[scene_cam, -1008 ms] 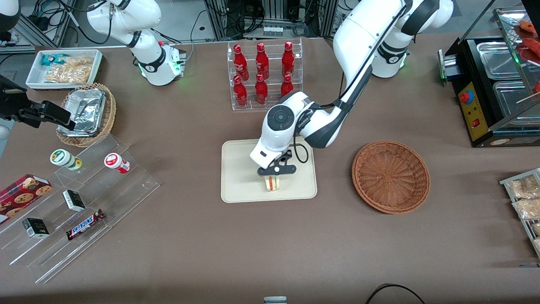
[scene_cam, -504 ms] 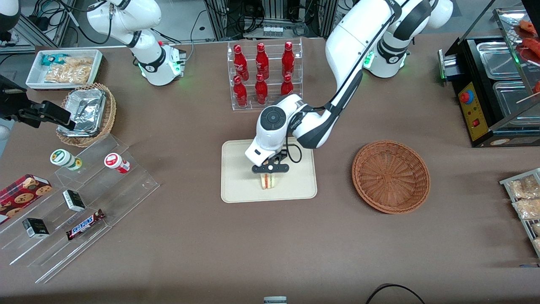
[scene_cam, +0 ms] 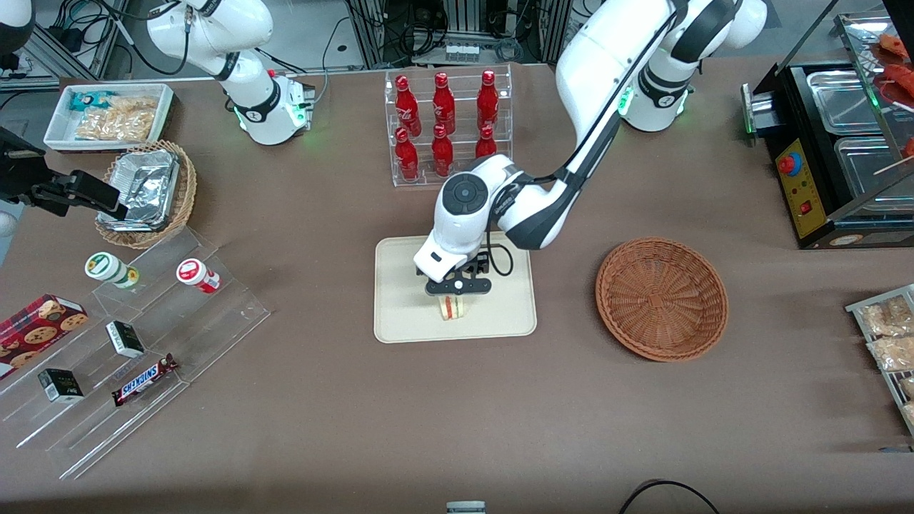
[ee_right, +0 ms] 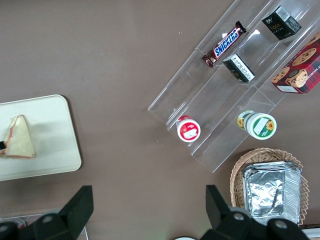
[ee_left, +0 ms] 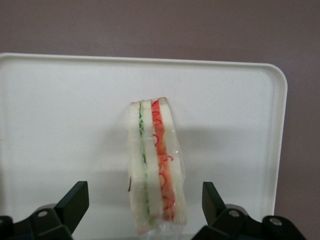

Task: Place sandwich from basket to tray

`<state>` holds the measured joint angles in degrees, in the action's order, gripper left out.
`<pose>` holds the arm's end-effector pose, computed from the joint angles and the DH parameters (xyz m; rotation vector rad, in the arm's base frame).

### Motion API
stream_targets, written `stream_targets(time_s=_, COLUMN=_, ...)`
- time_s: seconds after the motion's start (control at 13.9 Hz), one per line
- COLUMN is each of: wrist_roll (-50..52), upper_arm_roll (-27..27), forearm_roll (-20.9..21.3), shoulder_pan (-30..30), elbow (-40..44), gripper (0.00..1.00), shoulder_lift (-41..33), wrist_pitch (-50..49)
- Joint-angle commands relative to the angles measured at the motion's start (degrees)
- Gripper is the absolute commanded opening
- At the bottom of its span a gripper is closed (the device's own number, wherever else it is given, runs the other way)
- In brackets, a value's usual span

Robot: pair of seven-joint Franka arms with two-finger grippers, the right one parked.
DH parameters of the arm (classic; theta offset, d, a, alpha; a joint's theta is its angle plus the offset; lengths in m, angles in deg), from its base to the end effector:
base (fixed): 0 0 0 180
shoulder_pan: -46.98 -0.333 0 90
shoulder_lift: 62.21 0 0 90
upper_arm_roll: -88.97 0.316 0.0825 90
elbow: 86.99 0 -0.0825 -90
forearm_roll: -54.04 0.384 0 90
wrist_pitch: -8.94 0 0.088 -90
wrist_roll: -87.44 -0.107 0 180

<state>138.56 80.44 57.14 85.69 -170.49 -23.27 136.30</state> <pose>0.5104 -0.5194 0.2955 3.0377 0.1123 0.0384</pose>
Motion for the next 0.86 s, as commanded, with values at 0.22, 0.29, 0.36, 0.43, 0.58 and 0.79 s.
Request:
stream_targets(time_s=0.22, wrist_roll=2.9, upper_arm_roll=8.9, forearm_roll=-0.7, shoulder_pan=0.2, elbow=-7.5, gripper=1.0, shoulder_lift=-19.1, wrist_pitch=-14.6)
stream_targets(time_s=0.29, wrist_roll=3.1, upper_arm_roll=11.1, forearm_roll=-0.7, shoulder_pan=0.2, elbow=-9.5, gripper=1.0, shoulder_lift=-22.6, wrist_pitch=-15.6)
stream_targets(time_s=0.36, wrist_roll=2.9, upper_arm_roll=13.3, forearm_roll=-0.7, shoulder_pan=0.2, elbow=-10.9, gripper=1.0, shoulder_lift=-25.7, wrist_pitch=-16.9)
stream_targets(time_s=0.43, wrist_roll=2.4, upper_arm_roll=15.6, forearm_roll=-1.2, shoulder_pan=0.2, elbow=-11.5, gripper=1.0, shoulder_lift=-28.4, wrist_pitch=-19.1)
stream_targets(time_s=0.58, wrist_roll=-1.3, upper_arm_roll=20.4, forearm_roll=-1.3, shoulder_pan=0.2, elbow=-11.4, gripper=1.0, shoulder_lift=-32.5, wrist_pitch=-27.3)
stream_targets(time_s=0.79, wrist_roll=-16.0, upper_arm_roll=27.2, forearm_roll=-1.3, shoulder_pan=0.2, elbow=-11.6, gripper=1.0, shoulder_lift=-38.0, wrist_pitch=-38.8)
